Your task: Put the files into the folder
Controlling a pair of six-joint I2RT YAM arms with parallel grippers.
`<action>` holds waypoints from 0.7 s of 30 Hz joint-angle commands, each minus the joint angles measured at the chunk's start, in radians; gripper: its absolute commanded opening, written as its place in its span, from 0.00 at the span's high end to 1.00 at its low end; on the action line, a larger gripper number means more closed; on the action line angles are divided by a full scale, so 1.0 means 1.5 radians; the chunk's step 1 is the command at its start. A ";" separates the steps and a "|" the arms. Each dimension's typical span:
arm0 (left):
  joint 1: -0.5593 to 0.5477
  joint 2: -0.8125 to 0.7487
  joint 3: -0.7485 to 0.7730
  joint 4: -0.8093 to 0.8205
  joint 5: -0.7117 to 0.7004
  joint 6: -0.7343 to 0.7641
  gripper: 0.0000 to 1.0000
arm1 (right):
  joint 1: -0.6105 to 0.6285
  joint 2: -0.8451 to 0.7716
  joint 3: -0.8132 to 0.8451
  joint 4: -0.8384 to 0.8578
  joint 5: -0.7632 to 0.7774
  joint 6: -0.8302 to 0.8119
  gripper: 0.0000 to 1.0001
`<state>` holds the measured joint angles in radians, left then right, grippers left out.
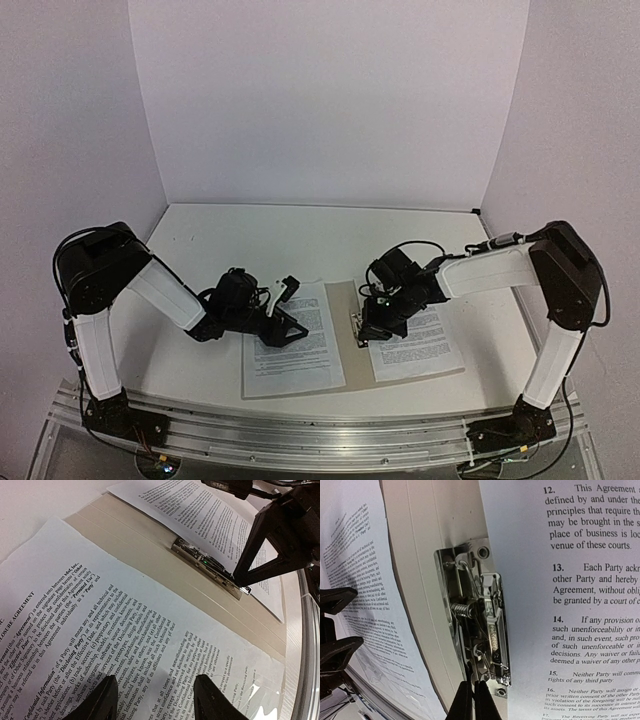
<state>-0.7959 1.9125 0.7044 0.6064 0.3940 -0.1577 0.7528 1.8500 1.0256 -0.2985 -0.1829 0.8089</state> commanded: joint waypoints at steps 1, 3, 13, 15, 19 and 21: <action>0.011 0.014 -0.022 -0.043 -0.011 -0.010 0.48 | -0.017 0.085 -0.060 -0.195 0.148 0.001 1.00; 0.011 0.014 -0.021 -0.042 -0.011 -0.010 0.48 | -0.017 0.093 -0.061 -0.189 0.139 -0.001 1.00; 0.011 0.013 -0.021 -0.043 -0.011 -0.009 0.48 | -0.017 0.130 -0.102 -0.150 0.127 0.010 1.00; 0.011 0.013 -0.021 -0.044 -0.012 -0.008 0.48 | -0.017 0.134 -0.115 -0.147 0.127 0.015 1.00; 0.012 0.014 -0.021 -0.044 -0.012 -0.009 0.48 | -0.017 0.147 -0.129 -0.146 0.129 0.022 1.00; 0.011 0.014 -0.021 -0.044 -0.011 -0.009 0.48 | -0.017 0.162 -0.132 -0.146 0.131 0.022 1.00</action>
<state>-0.7870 1.9125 0.7037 0.6088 0.3961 -0.1581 0.7345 1.8767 0.9757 -0.2110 -0.2218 0.8176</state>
